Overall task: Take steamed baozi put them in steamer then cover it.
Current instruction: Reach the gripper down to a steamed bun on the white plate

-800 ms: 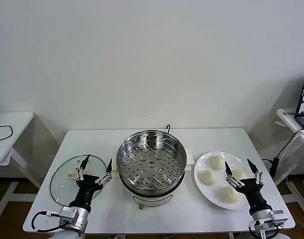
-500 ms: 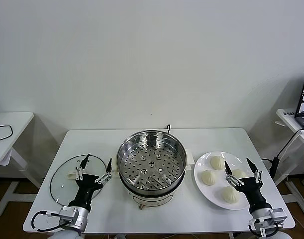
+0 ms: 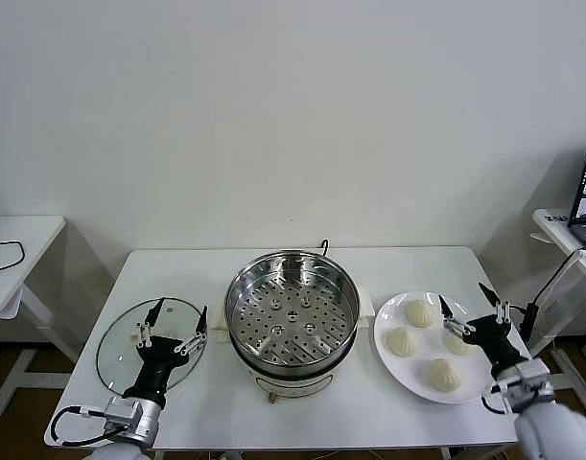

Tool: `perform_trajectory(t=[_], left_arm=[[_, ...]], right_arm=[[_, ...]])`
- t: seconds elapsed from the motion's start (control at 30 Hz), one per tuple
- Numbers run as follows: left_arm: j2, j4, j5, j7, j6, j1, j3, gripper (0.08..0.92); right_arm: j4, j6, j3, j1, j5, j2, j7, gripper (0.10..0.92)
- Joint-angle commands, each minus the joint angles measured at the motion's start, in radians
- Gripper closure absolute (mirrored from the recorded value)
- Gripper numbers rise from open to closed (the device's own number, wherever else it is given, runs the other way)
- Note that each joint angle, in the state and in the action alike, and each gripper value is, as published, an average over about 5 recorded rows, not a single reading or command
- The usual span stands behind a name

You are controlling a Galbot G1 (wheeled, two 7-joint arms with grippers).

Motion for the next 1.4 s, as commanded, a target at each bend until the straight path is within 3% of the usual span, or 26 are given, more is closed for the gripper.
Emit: perform_trajectory(t=[0.03, 0.27, 0.43, 0.53, 0.8, 1.4], left_arm=[[0.003, 0.001, -0.001, 0.009, -0.008, 0.005, -0.011, 0.177], [-0.003, -0.013, 0.003, 0.005, -0.006, 0.009, 0.009, 0.177], [-0.009, -0.028, 0.009, 0.001, -0.007, 0.013, 0.018, 0.177], [-0.012, -0.032, 0.013, -0.001, -0.006, 0.014, 0.024, 0.177], [-0.019, -0.033, 0.026, -0.007, -0.008, 0.014, 0.033, 0.177], [-0.023, -0.010, 0.048, -0.025, -0.015, 0.013, 0.064, 0.177]], right_arm=[[-0.160, -0.076, -0.202, 0.223, -0.158, -0.356, -0.226, 0.203], [-0.312, -0.091, -0.579, 0.598, -0.187, -0.478, -0.537, 0.203], [-0.406, -0.076, -0.847, 0.893, -0.185, -0.481, -0.792, 0.203], [-0.460, -0.074, -0.992, 1.039, -0.187, -0.453, -0.860, 0.203], [-0.607, -0.068, -1.161, 1.192, -0.200, -0.325, -0.904, 0.203], [-0.827, -0.034, -1.128, 1.179, -0.308, -0.087, -0.877, 0.203]])
